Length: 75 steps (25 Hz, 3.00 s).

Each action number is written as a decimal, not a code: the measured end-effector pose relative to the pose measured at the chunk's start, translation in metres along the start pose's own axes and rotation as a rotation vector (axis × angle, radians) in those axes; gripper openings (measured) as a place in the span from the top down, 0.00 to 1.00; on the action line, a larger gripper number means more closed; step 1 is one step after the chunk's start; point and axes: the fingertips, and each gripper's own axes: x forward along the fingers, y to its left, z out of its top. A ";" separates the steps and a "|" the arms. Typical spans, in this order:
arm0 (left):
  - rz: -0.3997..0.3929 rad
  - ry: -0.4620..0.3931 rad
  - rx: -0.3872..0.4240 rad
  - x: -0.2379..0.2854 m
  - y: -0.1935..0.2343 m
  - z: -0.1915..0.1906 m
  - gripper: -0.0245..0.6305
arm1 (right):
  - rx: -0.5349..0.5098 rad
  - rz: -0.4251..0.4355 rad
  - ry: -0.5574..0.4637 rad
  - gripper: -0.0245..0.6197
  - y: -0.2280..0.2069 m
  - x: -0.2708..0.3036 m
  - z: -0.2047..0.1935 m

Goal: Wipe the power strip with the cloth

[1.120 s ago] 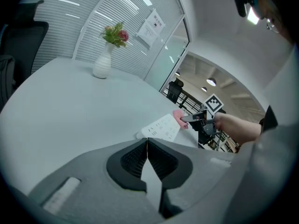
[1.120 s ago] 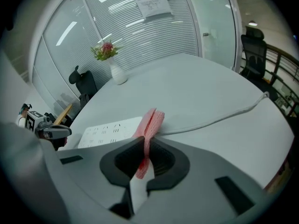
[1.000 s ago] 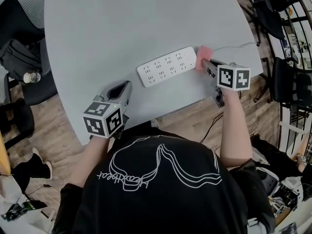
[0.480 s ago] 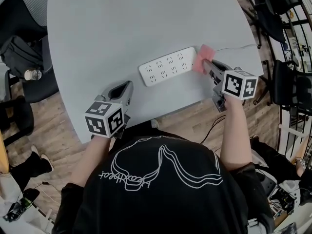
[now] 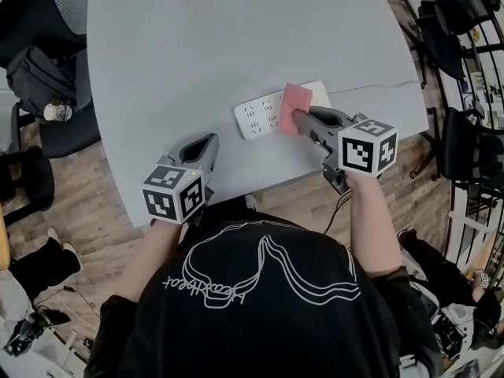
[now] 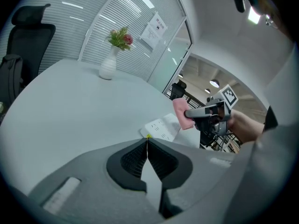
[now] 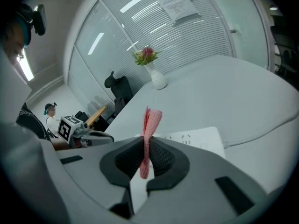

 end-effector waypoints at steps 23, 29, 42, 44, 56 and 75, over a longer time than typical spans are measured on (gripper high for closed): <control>0.038 -0.005 -0.044 -0.017 0.025 -0.011 0.94 | -0.024 0.174 0.153 0.91 0.054 0.086 -0.034; 0.046 -0.012 -0.050 -0.020 0.031 -0.012 0.94 | -0.037 0.153 0.179 0.91 0.050 0.089 -0.037; 0.031 -0.008 -0.044 -0.017 0.031 -0.015 0.94 | -0.055 0.075 0.196 0.90 0.033 0.084 -0.038; 0.031 -0.006 -0.045 -0.016 0.030 -0.015 0.94 | -0.049 0.068 0.192 0.90 0.030 0.081 -0.037; 0.016 0.006 -0.022 -0.008 0.017 -0.008 0.94 | -0.058 -0.009 0.177 0.90 -0.002 0.058 -0.032; 0.003 0.025 -0.002 0.005 0.010 -0.004 0.94 | 0.009 -0.143 0.122 0.90 -0.065 0.016 -0.023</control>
